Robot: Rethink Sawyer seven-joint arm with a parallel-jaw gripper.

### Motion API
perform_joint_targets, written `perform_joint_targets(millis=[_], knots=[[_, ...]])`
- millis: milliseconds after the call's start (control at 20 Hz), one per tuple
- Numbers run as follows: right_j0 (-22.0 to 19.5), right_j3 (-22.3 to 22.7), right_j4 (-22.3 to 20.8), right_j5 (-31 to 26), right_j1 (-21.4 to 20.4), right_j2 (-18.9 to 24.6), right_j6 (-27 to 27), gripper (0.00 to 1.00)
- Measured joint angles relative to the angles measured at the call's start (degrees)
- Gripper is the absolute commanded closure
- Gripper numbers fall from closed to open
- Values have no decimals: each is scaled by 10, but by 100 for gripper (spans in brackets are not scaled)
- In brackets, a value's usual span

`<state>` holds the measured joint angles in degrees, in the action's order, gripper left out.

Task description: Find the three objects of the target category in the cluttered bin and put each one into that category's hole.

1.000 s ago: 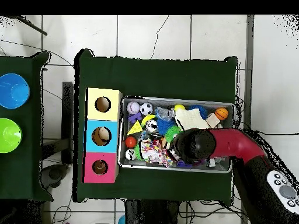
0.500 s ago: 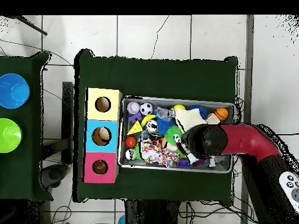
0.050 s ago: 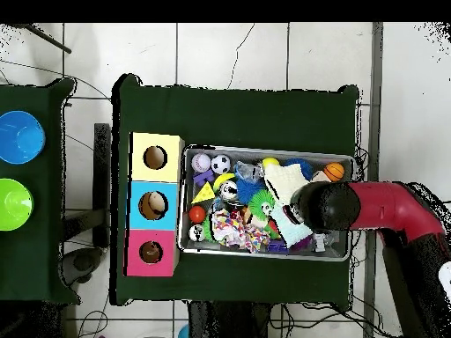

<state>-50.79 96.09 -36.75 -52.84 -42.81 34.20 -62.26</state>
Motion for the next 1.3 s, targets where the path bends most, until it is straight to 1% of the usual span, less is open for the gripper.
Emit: perform_joint_targets(millis=[350, 600, 850, 900, 1200, 1300], knots=[[3, -37, -30, 0, 7, -2, 0, 0], [3, -56, -37, 0, 20, -2, 0, 0], [6, -73, -38, 0, 43, -5, 0, 0], [11, -83, -39, 0, 56, -9, 0, 0], [29, -108, -40, -6, 83, -23, 0, 0], [41, -121, -41, -18, 94, -33, 0, 0]])
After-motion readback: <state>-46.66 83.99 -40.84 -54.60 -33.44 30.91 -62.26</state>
